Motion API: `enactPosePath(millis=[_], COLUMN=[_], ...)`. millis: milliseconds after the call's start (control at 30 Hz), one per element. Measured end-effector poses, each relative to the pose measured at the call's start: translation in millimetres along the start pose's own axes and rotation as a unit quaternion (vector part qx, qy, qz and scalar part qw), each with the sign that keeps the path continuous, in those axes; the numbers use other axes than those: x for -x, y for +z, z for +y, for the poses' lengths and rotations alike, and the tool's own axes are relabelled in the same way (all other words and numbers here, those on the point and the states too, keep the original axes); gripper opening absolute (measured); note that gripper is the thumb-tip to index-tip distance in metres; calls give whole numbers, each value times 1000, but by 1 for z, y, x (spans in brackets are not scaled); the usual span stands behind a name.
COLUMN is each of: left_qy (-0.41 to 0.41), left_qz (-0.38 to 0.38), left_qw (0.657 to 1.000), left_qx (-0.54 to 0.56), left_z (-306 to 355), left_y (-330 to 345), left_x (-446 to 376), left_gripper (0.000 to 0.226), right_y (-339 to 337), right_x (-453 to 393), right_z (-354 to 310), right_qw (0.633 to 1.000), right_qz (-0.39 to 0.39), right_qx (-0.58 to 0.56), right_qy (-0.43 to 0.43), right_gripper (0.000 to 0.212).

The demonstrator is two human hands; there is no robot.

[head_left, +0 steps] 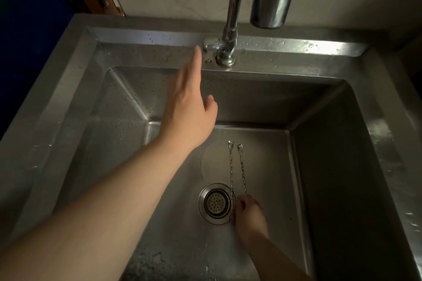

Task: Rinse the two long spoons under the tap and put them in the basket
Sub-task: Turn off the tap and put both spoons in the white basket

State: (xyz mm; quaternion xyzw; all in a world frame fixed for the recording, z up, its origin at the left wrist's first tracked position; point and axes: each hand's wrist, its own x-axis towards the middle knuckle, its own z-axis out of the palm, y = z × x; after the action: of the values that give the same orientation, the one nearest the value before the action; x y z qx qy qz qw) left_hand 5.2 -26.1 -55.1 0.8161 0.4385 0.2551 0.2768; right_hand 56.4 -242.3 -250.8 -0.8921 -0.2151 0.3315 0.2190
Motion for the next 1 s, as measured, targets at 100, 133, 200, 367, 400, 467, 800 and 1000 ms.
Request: enactPosePath(millis=[100, 133, 200, 367, 400, 467, 800, 1000], left_qy=[-86, -107, -163, -322, -334, -346, -361, -336], left_qz=[21, 13, -23, -147, -165, -202, -224, -224], left_qw=[995, 993, 986, 934, 927, 916, 905, 914], left_qx=[48, 49, 40, 42, 37, 25, -23, -42], left_z=[-13, -20, -36, -61, -63, -67, -81, -80], left_y=[30, 42, 68, 129, 139, 157, 194, 186], left_x=[30, 40, 64, 130, 142, 160, 172, 169], left_gripper=[62, 51, 34, 20, 18, 18, 23, 19], right_y=[-11, -13, -17, -17, -16, -14, -6, -2], right_x=[-7, -10, -19, -38, -41, -46, -58, -49], right_z=[-3, -3, -5, -6, -6, -3, 4, 3], right_qw=[999, 999, 998, 997, 997, 997, 991, 983], right_qz=[36, 45, 56, 42, 31, 7, -26, -66], right_qx=[0, 6, 21, 55, 59, 71, 134, 169], right_qy=[-10, -15, -32, -40, -32, -10, -5, 2], right_gripper=[16, 16, 17, 16, 17, 18, 21, 25])
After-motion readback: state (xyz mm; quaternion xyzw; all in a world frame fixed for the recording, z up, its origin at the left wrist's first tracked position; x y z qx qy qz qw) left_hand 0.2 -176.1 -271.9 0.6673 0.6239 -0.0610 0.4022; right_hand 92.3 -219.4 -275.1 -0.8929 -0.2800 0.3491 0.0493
